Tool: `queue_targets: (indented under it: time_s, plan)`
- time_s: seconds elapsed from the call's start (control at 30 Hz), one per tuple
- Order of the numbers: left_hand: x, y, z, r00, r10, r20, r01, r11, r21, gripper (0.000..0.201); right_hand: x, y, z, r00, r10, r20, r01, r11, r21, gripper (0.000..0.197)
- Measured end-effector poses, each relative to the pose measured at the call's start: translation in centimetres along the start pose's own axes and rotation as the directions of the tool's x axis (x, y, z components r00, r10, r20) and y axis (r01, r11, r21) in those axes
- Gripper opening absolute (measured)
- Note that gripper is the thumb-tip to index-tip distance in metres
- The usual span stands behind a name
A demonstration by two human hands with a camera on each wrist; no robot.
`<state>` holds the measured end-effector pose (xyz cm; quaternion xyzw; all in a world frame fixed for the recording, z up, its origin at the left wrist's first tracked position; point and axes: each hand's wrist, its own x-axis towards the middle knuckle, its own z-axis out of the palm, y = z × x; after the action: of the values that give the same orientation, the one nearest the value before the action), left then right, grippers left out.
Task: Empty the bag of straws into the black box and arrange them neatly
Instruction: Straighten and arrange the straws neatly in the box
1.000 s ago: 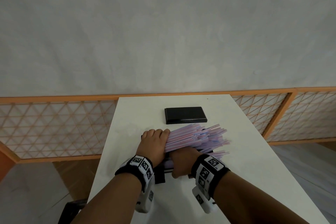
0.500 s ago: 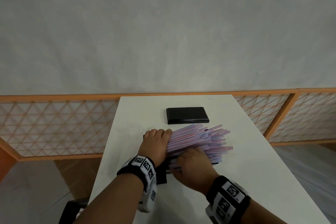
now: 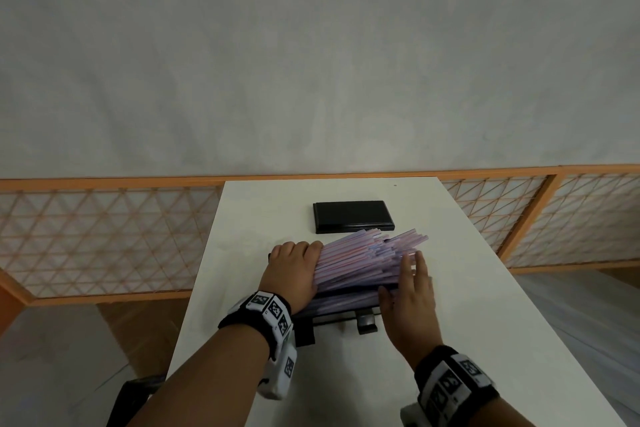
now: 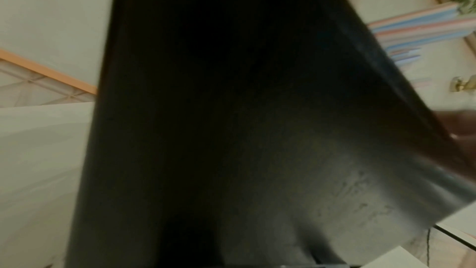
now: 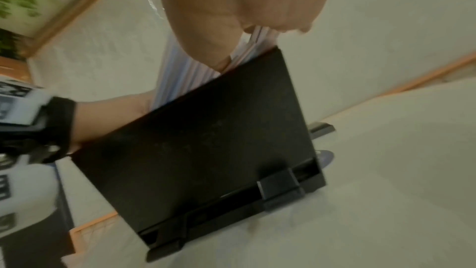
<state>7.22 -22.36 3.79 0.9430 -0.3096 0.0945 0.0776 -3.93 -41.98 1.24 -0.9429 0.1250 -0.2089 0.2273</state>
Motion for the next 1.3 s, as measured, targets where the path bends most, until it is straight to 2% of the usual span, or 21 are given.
queue_targets:
  time_s: [0.07,0.1,0.17,0.23,0.27,0.3,0.33,0.37,0.4,0.5,0.6,0.77,0.87,1.0,1.13,1.2,1.3]
  plan:
    - [-0.1,0.0,0.0,1.0,-0.003,0.008,0.003,1.0,0.0,0.056,0.0,0.6,0.1,0.991,0.076,0.111,-0.064,0.992,-0.106,0.077]
    - [-0.1,0.0,0.0,1.0,-0.002,0.008,0.002,1.0,0.003,0.055,-0.1,0.7,0.0,0.989,0.1,0.113,-0.087,0.989,-0.117,0.082]
    - [-0.1,0.1,0.0,1.0,0.004,0.001,-0.004,1.0,0.011,0.054,-0.6,0.2,-0.6,0.998,0.044,-0.04,-0.047,0.996,-0.071,0.081]
    - [-0.1,0.2,-0.1,1.0,0.009,-0.001,-0.009,1.0,0.02,0.053,-1.3,-1.0,-1.0,0.968,-0.125,-0.218,0.119,0.992,-0.036,0.064]
    - [-0.1,0.2,-0.1,1.0,0.007,0.001,-0.007,1.0,0.023,0.052,-1.5,-1.8,-1.1,0.931,-0.259,-0.257,0.257,0.966,-0.043,0.052]
    - [-0.1,0.2,-0.1,1.0,0.004,0.002,-0.004,1.0,0.027,0.052,-1.8,-2.8,-1.0,0.883,-0.407,-0.235,0.406,0.912,-0.054,0.042]
    - [-0.1,0.2,-0.1,1.0,0.002,0.002,-0.002,1.0,0.031,0.051,-1.9,-3.7,-0.6,0.834,-0.531,-0.15,0.527,0.847,-0.069,0.037]
    - [-0.1,0.2,-0.1,1.0,0.003,0.001,-0.003,0.999,0.032,0.051,-1.9,-4.6,-0.1,0.801,-0.598,-0.027,0.594,0.799,-0.09,0.037]
    - [-0.1,0.2,-0.1,1.0,0.003,0.0,-0.003,1.0,0.029,0.051,-1.8,-5.2,0.5,0.794,-0.601,0.098,0.609,0.783,-0.127,0.041]
    - [-0.1,0.2,0.0,1.0,-0.004,-0.002,0.004,1.0,0.01,0.048,-1.0,-6.8,1.5,0.835,-0.409,0.368,0.511,0.824,-0.244,0.061]
    - [-0.2,0.2,-0.1,1.0,-0.007,-0.022,0.007,1.0,-0.004,0.045,-0.4,-7.3,1.6,0.799,-0.291,0.527,0.511,0.79,-0.338,0.05]
    - [0.0,0.1,0.0,1.0,-0.003,-0.03,0.002,1.0,-0.023,0.045,0.5,-7.6,1.1,0.792,-0.193,0.579,0.475,0.791,-0.386,0.042]
    - [0.0,0.1,0.0,0.999,0.007,-0.045,-0.009,0.999,-0.036,0.046,1.2,-7.6,0.9,0.756,-0.188,0.627,0.498,0.787,-0.365,0.044]
    - [-0.1,0.1,0.0,0.998,0.012,-0.06,-0.015,0.999,-0.048,0.046,2.3,-7.7,0.4,0.674,-0.161,0.721,0.518,0.799,-0.305,0.054]
    - [-0.4,0.1,0.3,0.998,0.028,-0.063,-0.032,0.997,-0.065,0.05,3.9,-7.8,0.4,0.574,-0.074,0.816,0.424,0.879,-0.218,0.079]
    - [-0.4,0.0,0.2,0.998,0.036,-0.057,-0.04,0.997,-0.062,0.052,4.3,-7.8,0.5,0.544,-0.072,0.836,0.41,0.892,-0.189,0.077]
    - [-0.2,-0.1,0.1,0.999,0.018,-0.04,-0.02,0.998,-0.051,0.051,4.3,-7.1,0.5,0.571,-0.165,0.804,0.455,0.879,-0.143,0.059]
